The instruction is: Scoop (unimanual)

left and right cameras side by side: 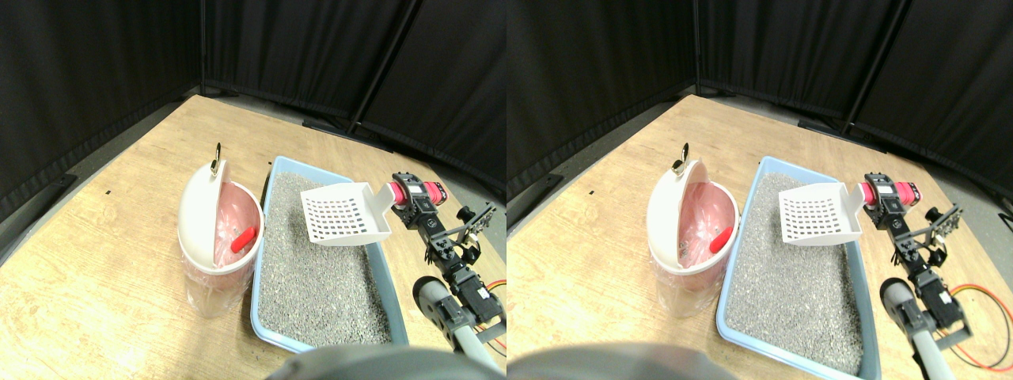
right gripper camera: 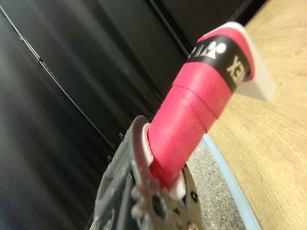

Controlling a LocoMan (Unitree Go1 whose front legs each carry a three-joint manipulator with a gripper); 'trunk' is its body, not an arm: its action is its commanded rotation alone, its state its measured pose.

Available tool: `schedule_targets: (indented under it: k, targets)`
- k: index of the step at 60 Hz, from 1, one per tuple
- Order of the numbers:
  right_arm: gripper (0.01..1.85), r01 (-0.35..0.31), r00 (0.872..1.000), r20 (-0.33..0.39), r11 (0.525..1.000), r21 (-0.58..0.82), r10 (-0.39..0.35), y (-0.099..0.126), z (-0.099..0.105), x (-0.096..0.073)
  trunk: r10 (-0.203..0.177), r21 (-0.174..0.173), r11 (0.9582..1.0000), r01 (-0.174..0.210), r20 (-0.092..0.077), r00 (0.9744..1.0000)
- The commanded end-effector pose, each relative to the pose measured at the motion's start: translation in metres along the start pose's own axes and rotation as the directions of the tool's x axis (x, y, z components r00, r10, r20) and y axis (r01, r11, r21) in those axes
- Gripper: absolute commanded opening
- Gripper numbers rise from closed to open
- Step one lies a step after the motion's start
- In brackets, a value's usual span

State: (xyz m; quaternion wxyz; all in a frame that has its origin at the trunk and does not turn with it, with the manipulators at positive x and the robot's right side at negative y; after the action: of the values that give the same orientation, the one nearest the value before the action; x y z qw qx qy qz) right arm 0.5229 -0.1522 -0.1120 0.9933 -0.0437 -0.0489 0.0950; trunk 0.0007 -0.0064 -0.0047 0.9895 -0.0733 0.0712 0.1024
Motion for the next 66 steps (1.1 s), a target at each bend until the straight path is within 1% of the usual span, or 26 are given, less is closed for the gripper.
schedule_targets:
  k: [1, 6, 7, 11, 20, 24, 26, 29, 34, 39, 44, 49, 51, 53, 59, 60, 63, 66]
  targets:
    - [0.05, 0.010, 0.999, 0.042, 0.999, 0.049, -0.012, 0.002, 0.005, -0.001, -0.009, -0.020, 0.9998, 0.009, 0.007, 0.9999]
    - [0.05, 0.013, 0.999, 0.041, 0.998, 0.067, -0.016, -0.001, 0.000, -0.005, -0.015, -0.015, 0.9998, 0.015, 0.005, 0.9999]
    - [0.05, 0.003, 0.999, 0.048, 0.996, 0.087, -0.007, -0.003, -0.002, -0.005, -0.017, -0.014, 0.9997, 0.017, 0.005, 0.9998]
    - [0.05, -0.004, 0.999, 0.049, 0.995, 0.095, -0.001, -0.005, -0.006, -0.007, -0.023, -0.010, 0.9997, 0.023, 0.005, 0.9997]
    - [0.05, 0.015, 0.999, 0.029, 0.994, 0.111, -0.019, -0.009, -0.012, -0.014, -0.033, -0.003, 0.9994, 0.033, 0.005, 0.9994]
    - [0.05, 0.027, 0.999, 0.029, 0.992, 0.121, -0.031, -0.010, -0.015, -0.017, -0.038, 0.000, 0.9993, 0.038, 0.005, 0.9993]
    - [0.05, 0.044, 0.999, 0.005, 0.990, 0.133, -0.045, -0.012, -0.017, -0.019, -0.039, 0.001, 0.9992, 0.039, 0.005, 0.9992]
    - [0.05, 0.048, 0.999, 0.005, 0.988, 0.150, -0.049, -0.014, -0.020, -0.021, -0.044, 0.005, 0.9990, 0.044, 0.006, 0.9990]
    - [0.05, 0.081, 0.997, -0.028, 0.983, 0.163, -0.078, -0.017, -0.024, -0.025, -0.048, 0.008, 0.9988, 0.048, 0.005, 0.9988]
    - [0.05, 0.092, 0.995, -0.044, 0.983, 0.160, -0.086, -0.020, -0.029, -0.028, -0.052, 0.010, 0.9986, 0.052, 0.003, 0.9986]
    - [0.05, 0.089, 0.996, -0.042, 0.980, 0.176, -0.083, -0.023, -0.037, -0.031, -0.057, 0.014, 0.9983, 0.057, 0.003, 0.9984]
    - [0.05, 0.103, 0.994, -0.054, 0.977, 0.186, -0.094, -0.025, -0.042, -0.034, -0.061, 0.020, 0.9979, 0.061, 0.004, 0.9981]
    - [0.05, 0.091, 0.996, -0.044, 0.978, 0.189, -0.084, -0.025, -0.044, -0.035, -0.062, 0.021, 0.9979, 0.062, 0.003, 0.9981]
    - [0.05, 0.093, 0.995, -0.052, 0.978, 0.188, -0.085, -0.027, -0.047, -0.035, -0.063, 0.022, 0.9978, 0.062, 0.004, 0.9980]
    - [0.05, 0.097, 0.994, -0.065, 0.976, 0.196, -0.086, -0.029, -0.050, -0.037, -0.065, 0.023, 0.9976, 0.065, 0.004, 0.9979]
    - [0.05, 0.098, 0.994, -0.066, 0.974, 0.203, -0.086, -0.029, -0.051, -0.037, -0.066, 0.026, 0.9975, 0.066, 0.007, 0.9978]
    - [0.05, 0.085, 0.995, -0.062, 0.975, 0.207, -0.074, -0.030, -0.053, -0.037, -0.066, 0.025, 0.9975, 0.066, 0.007, 0.9978]
    - [0.05, 0.097, 0.994, -0.077, 0.972, 0.216, -0.082, -0.030, -0.055, -0.039, -0.068, 0.030, 0.9973, 0.068, 0.006, 0.9977]
